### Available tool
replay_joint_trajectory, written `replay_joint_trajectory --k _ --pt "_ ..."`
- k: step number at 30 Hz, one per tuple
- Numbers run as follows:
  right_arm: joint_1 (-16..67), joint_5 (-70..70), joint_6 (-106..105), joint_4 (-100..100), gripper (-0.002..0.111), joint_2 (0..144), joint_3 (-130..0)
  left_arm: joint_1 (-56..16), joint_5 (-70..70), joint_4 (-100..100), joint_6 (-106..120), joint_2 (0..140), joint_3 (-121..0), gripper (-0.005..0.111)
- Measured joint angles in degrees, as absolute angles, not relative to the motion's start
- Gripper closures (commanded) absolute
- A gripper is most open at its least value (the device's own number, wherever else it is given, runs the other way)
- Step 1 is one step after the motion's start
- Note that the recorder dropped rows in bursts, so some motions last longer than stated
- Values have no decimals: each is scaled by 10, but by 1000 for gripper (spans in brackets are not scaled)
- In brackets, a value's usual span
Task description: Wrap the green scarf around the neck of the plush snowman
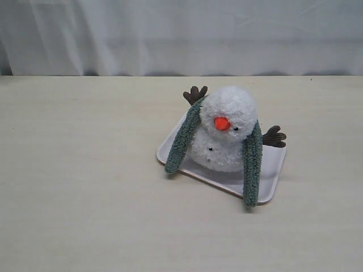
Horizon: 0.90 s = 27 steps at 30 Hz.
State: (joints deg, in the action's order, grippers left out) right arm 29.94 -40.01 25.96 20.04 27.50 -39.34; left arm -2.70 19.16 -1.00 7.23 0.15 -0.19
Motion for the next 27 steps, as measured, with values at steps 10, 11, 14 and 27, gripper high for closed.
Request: replay_joint_trajectory --k 10,11,14,27 --pt "299 -402 260 200 104 157 -393 -27 192 -10 72 2 -2 107" --pt "299 -402 260 200 104 148 -393 -27 192 -10 72 2 -2 107" --pt "299 -403 260 200 104 125 -393 -27 192 -10 72 2 -2 107" --pt "299 -405 260 201 104 54 -393 -27 192 -10 72 2 -2 107"
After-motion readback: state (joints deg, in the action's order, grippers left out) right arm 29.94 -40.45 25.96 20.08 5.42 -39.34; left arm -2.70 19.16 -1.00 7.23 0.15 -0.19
